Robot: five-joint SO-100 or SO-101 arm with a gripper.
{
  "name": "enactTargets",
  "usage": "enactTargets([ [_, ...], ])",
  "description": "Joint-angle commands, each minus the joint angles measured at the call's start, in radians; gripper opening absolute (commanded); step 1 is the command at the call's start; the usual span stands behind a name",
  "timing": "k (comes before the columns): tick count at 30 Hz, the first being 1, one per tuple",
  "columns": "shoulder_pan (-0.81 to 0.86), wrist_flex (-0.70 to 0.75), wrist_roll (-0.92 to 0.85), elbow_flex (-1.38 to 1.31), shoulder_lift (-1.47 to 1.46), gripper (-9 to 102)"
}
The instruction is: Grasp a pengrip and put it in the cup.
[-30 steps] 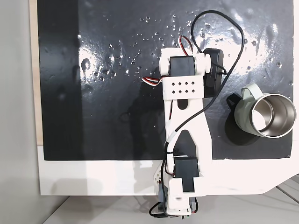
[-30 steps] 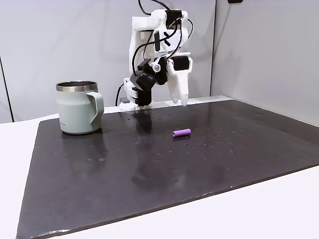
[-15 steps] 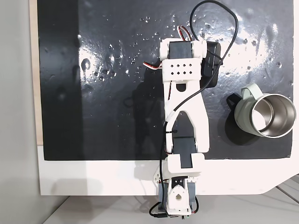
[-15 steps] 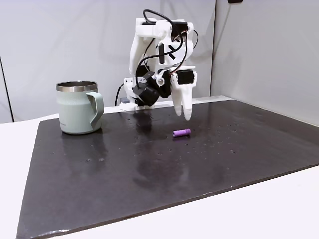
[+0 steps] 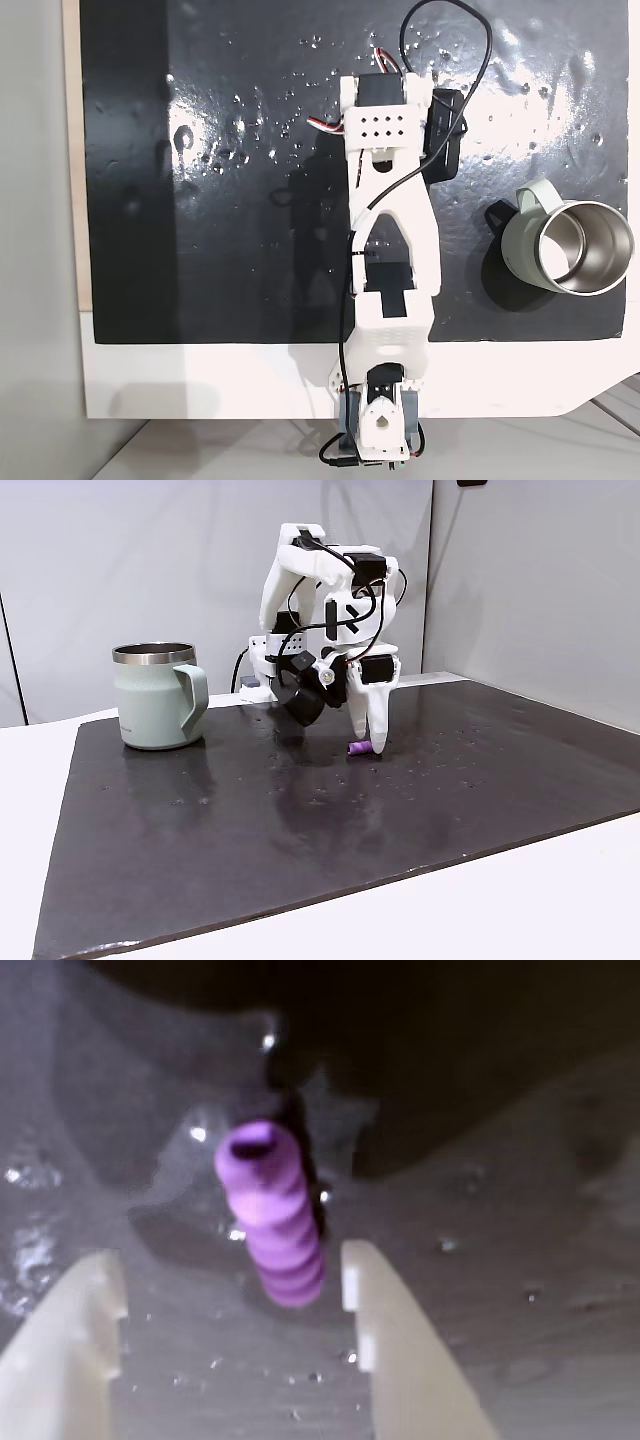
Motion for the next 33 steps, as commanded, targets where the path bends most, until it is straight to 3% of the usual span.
enactTargets([
  [1,0.006,0.015,0.020,-0.077,-0.014,20],
  [11,0.008,0.018,0.021,-0.078,-0.052,0],
  [15,0.011,0.064,0.018,-0.126,-0.052,0],
  [22,0.012,0.285,-0.003,-0.449,-0.011,0],
  [33,-0.011,0.288,-0.025,-0.204,0.436,0],
])
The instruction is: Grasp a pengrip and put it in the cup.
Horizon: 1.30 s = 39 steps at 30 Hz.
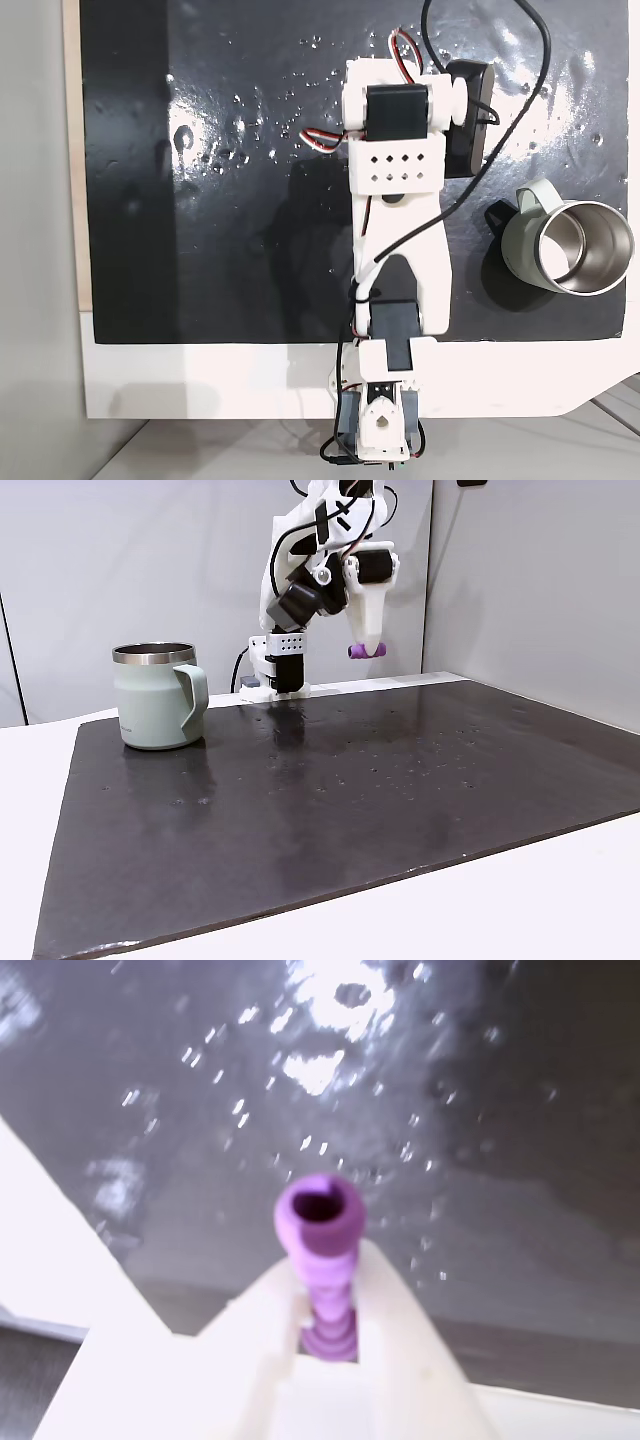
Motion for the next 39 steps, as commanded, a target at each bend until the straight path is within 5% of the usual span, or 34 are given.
enactTargets([
  [1,-0.003,0.003,-0.017,0.051,0.172,0],
  [11,0.124,0.005,-0.097,0.210,0.373,0],
  [21,0.523,0.006,-0.328,0.325,0.594,0],
  [39,0.908,-0.005,-0.560,0.264,0.468,0],
])
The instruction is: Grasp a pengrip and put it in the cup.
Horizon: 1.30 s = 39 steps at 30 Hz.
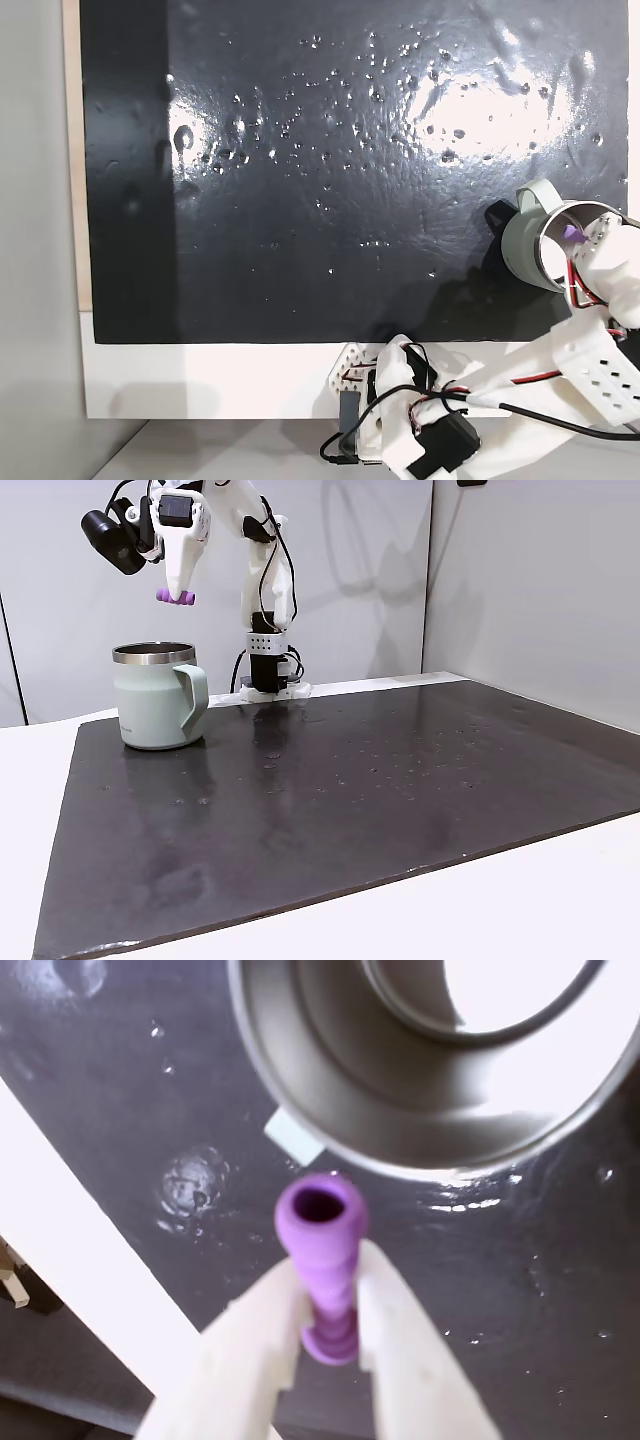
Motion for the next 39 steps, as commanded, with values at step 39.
enactTargets([
  [39,0.077,-0.002,-0.117,-0.037,-0.008,34],
])
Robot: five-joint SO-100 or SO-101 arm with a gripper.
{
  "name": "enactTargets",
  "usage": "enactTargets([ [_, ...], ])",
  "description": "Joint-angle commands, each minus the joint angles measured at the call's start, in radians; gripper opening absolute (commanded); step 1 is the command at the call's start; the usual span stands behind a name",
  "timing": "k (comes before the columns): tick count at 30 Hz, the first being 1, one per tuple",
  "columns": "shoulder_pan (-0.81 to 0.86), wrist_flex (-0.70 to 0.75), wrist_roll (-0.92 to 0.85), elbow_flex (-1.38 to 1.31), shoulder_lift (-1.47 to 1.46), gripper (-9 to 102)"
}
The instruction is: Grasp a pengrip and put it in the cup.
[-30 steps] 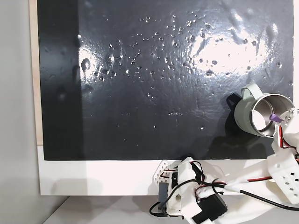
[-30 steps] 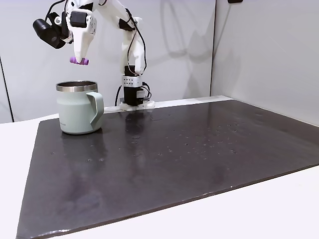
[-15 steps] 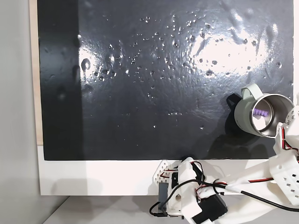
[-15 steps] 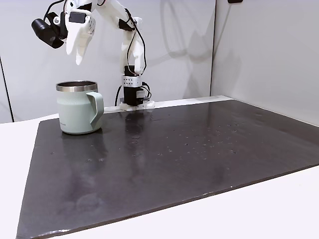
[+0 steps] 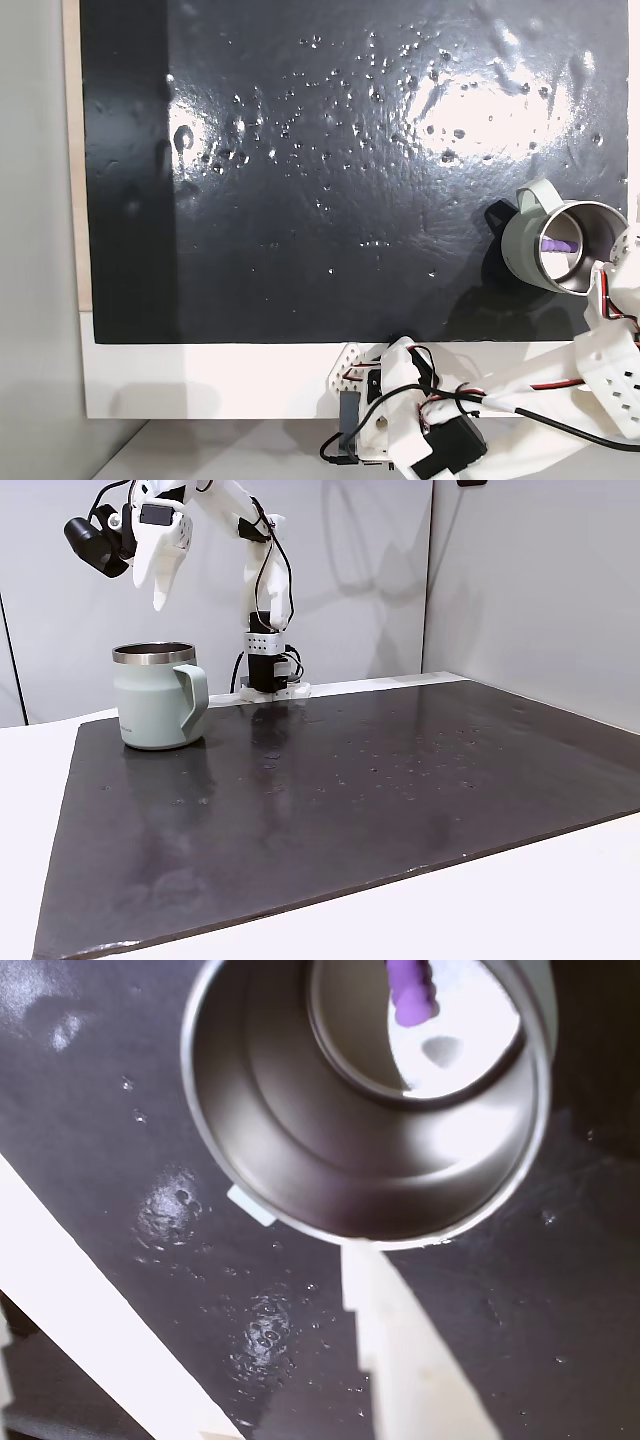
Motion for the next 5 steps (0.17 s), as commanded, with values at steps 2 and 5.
enactTargets([
  [2,-0.017,-0.002,-0.008,-0.037,0.006,34],
  [5,-0.021,-0.002,-0.006,-0.037,0.006,34],
])
